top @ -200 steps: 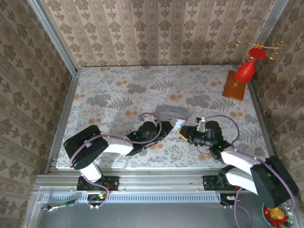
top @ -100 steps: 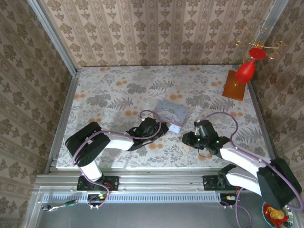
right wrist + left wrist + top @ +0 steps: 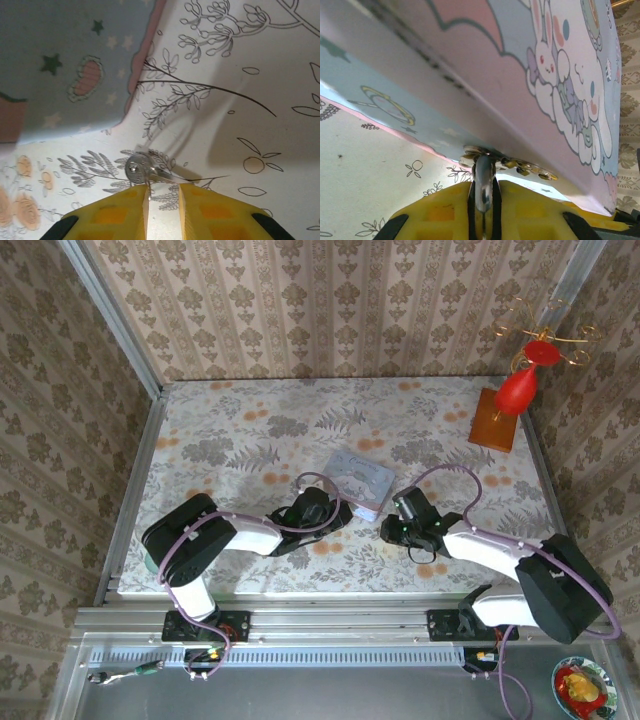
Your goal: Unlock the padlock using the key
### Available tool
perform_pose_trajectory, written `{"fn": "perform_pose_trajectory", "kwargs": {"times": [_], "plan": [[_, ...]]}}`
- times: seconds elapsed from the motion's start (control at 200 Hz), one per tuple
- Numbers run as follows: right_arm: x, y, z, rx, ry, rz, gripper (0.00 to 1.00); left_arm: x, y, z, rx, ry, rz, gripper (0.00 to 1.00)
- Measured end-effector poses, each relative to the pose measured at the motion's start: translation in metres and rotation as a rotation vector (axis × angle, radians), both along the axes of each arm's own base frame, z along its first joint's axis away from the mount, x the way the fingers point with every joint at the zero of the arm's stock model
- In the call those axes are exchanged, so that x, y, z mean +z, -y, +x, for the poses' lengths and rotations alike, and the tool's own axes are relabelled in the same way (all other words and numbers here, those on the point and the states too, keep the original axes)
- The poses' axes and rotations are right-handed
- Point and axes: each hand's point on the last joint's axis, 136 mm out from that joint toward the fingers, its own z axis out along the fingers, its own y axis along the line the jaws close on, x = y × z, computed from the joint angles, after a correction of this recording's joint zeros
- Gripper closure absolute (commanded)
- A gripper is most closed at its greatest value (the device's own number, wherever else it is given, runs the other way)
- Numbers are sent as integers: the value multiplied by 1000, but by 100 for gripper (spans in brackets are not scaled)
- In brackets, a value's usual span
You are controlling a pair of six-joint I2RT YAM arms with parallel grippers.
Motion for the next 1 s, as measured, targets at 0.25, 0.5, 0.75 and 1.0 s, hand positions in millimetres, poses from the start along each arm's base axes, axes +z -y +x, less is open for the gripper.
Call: {"fn": "perform_pose_trajectory", "kwargs": {"times": [0.25, 0.5, 0.75, 1.0], "plan": [[-4, -9, 6, 32, -8, -35, 76, -7, -4, -5, -17, -2, 14, 84], [0, -9, 10, 38, 11, -68, 72, -12, -11, -11, -33, 9, 26, 78], [9, -7, 16, 53, 30, -111, 71, -8, -15, -13, -45, 30, 31, 61], [8, -14, 27, 70, 25, -125, 70, 6, -22, -17, -52, 69, 20, 50]]}}
